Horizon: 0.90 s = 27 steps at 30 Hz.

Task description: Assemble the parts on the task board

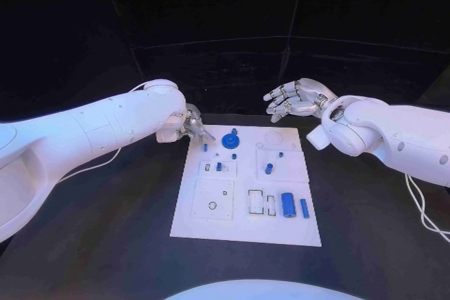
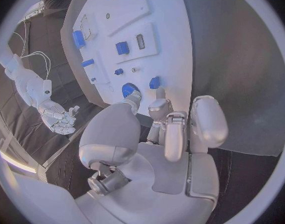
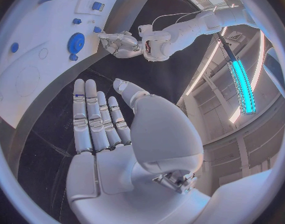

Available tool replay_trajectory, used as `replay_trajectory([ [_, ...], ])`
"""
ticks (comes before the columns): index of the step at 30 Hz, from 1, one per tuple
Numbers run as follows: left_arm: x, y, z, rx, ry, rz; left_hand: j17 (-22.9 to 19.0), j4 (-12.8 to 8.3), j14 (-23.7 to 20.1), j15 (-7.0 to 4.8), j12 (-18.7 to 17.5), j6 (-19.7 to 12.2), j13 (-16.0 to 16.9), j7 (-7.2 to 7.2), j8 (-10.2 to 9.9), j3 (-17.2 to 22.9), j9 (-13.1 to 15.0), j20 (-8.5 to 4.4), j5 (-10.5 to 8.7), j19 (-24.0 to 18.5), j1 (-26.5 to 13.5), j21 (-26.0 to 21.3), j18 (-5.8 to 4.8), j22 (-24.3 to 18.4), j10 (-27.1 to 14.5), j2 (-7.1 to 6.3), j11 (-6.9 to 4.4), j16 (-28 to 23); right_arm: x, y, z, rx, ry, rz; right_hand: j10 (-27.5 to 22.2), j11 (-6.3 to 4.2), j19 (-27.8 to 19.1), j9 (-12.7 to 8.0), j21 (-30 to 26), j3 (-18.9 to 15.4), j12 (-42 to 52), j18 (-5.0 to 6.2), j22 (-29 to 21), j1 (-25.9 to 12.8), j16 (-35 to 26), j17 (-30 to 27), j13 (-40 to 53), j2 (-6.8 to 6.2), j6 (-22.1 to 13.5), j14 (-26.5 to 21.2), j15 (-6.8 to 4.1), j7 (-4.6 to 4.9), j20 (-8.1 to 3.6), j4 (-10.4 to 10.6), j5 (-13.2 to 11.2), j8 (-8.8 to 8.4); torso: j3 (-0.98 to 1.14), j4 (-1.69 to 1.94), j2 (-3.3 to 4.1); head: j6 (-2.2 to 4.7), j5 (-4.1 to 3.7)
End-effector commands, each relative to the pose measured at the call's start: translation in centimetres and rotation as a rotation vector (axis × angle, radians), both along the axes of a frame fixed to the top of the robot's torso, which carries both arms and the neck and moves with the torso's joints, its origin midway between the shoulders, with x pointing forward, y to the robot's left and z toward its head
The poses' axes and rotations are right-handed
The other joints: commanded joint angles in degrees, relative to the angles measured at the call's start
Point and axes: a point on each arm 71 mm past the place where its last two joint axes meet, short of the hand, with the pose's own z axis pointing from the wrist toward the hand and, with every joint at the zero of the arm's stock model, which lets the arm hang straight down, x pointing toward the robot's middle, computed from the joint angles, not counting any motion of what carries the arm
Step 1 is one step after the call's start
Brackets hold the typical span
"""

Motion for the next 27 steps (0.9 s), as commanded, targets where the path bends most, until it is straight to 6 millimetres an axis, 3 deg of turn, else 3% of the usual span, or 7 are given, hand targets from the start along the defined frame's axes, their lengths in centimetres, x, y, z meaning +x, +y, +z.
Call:
replay_trajectory([
  [1, 0.01, -0.11, -0.14, 0.013, 0.018, -0.032, 15.1, 0.0, 5.9, 0.33, -0.2, 0.5, -0.1, -0.12, -0.4, -0.5, -0.2, 0.41, 0.11, 0.2, 0.9, 0.3, 0.32, 0.1, -0.4, 0.13, 0.16, 0.2, 0.00, 0.12, 0.19, 0.004, -0.007, 0.012, -0.3, 0.02, 0.3, 0.1, -0.3, -0.4, 0.3, -0.43, -0.1, -0.5, 0.3, -0.1, -0.1, 0.22, -0.5, -0.5, -0.02, 5.27, -0.01, 0.0, 0.1, 0.35, 0.02, 0.00, -0.02, -0.07, -0.03],
  [15, 0.17, -0.34, -0.49, 0.022, 0.042, -0.037, 15.1, -0.5, 5.9, 0.33, -0.1, 1.0, -0.2, -0.15, -0.5, -1.1, -0.7, 0.45, 0.11, 0.3, 2.2, 0.4, 0.31, 0.3, -0.5, 0.87, 0.14, 0.2, 0.00, 0.24, 0.19, 0.005, -0.007, 0.015, -0.3, 0.02, 0.3, 0.1, -0.3, -0.4, 0.3, -0.43, -0.1, -0.5, 0.3, -0.1, -0.1, 0.22, -0.5, -0.5, -0.02, 5.27, -0.01, 0.0, 0.1, 0.35, 0.02, 0.02, -0.01, -0.34, 0.05],
  [27, 0.19, -0.42, -0.75, 0.033, 0.061, -0.039, 15.1, -1.3, 5.9, 0.36, 0.0, 1.4, -0.3, -0.12, -0.6, -1.1, -1.5, 0.49, 0.12, 0.2, 4.0, 0.5, 0.30, 0.4, -0.6, 2.31, 0.16, 0.2, -0.01, 0.34, 0.20, 0.005, -0.008, 0.017, -0.3, 0.02, 0.3, 0.1, -0.3, -0.4, 0.3, -0.43, -0.1, -0.5, 0.3, -0.1, -0.1, 0.22, -0.5, -0.5, -0.02, 5.27, -0.01, 0.0, 0.1, 0.35, 0.06, 0.05, -0.01, -0.46, 0.06],
])
